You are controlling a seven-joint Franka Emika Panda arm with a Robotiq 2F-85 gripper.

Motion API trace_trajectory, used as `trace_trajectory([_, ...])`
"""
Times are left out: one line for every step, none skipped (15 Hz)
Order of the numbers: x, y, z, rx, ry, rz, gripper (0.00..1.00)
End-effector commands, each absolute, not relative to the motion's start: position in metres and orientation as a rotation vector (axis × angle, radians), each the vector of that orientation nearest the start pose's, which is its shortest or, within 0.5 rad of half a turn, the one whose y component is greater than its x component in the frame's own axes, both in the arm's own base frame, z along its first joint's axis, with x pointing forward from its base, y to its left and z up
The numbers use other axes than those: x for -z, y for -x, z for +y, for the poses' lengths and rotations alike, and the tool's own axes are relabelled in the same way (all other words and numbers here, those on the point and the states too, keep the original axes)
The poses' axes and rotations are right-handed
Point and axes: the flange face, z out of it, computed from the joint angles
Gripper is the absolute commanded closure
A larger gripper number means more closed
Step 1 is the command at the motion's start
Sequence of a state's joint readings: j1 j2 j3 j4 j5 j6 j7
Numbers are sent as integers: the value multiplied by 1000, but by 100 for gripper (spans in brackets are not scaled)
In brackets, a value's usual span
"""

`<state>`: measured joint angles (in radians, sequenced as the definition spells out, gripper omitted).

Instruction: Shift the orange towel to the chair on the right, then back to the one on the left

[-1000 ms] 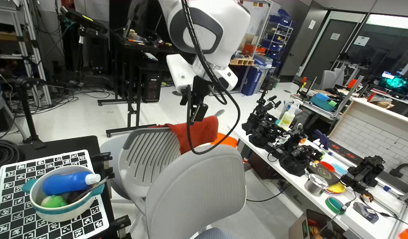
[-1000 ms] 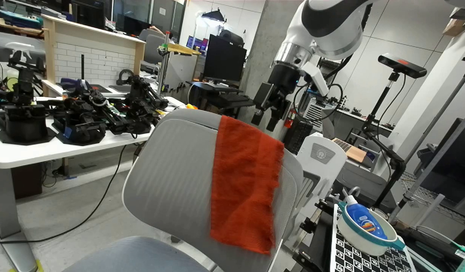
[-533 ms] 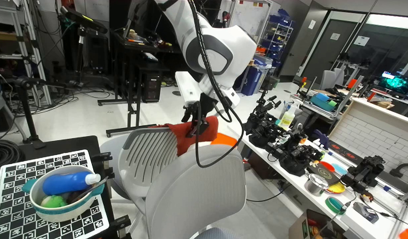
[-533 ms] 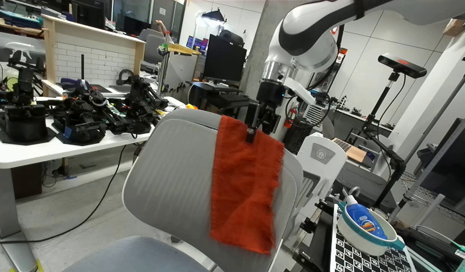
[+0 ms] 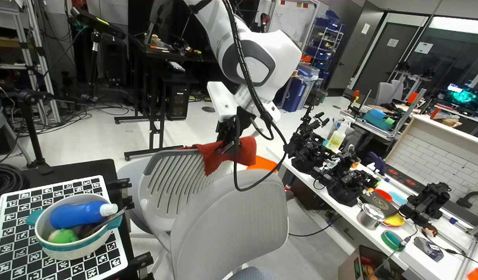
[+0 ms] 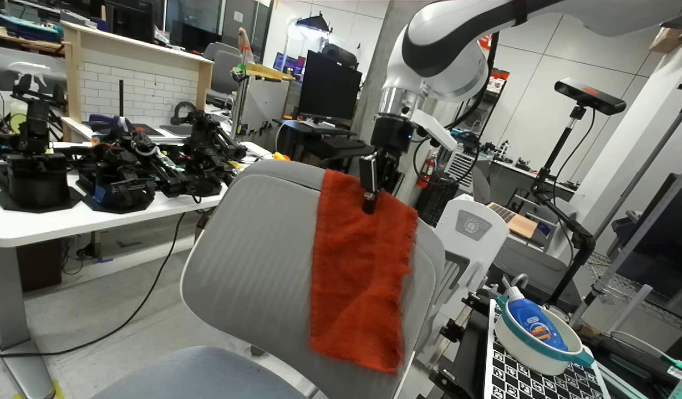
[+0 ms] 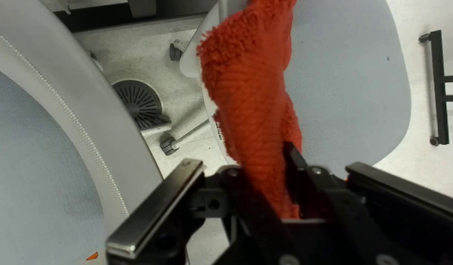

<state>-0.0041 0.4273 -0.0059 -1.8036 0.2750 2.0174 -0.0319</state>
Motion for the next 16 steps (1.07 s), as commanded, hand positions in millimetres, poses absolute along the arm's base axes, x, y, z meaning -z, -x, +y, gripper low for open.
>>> trace_trajectory([-297, -628, 7, -338, 2905, 179, 96])
trace_trajectory([-297, -627, 7, -341, 2909, 176, 97])
trace_trajectory([-298, -627, 7, -346, 2914, 172, 96])
trace_trajectory([-299, -626, 7, -350, 2919, 166, 96])
trace_trajectory([-304, -625, 7, -347, 2927, 153, 96])
trace_trajectory([-309, -623, 7, -345, 2935, 137, 96])
trace_trajectory([-317, -621, 5, -342, 2944, 118, 96])
trace_trajectory([-321, -619, 5, -342, 2956, 100, 96])
trace_trajectory([-326, -618, 4, -343, 2967, 79, 96])
trace_trajectory([-328, -616, 3, -352, 2984, 55, 96])
trace_trajectory([-329, -615, 2, -356, 3000, 40, 96])
trace_trajectory([-329, -613, 1, -370, 3015, 19, 96])
trace_trajectory([-330, -612, -1, -377, 3032, 4, 96])
trace_trajectory([-330, -610, -3, -385, 3053, -12, 96])
trace_trajectory([-331, -609, -4, -388, 3069, -24, 96])
trace_trajectory([-332, -608, -6, -385, 3082, -36, 96])
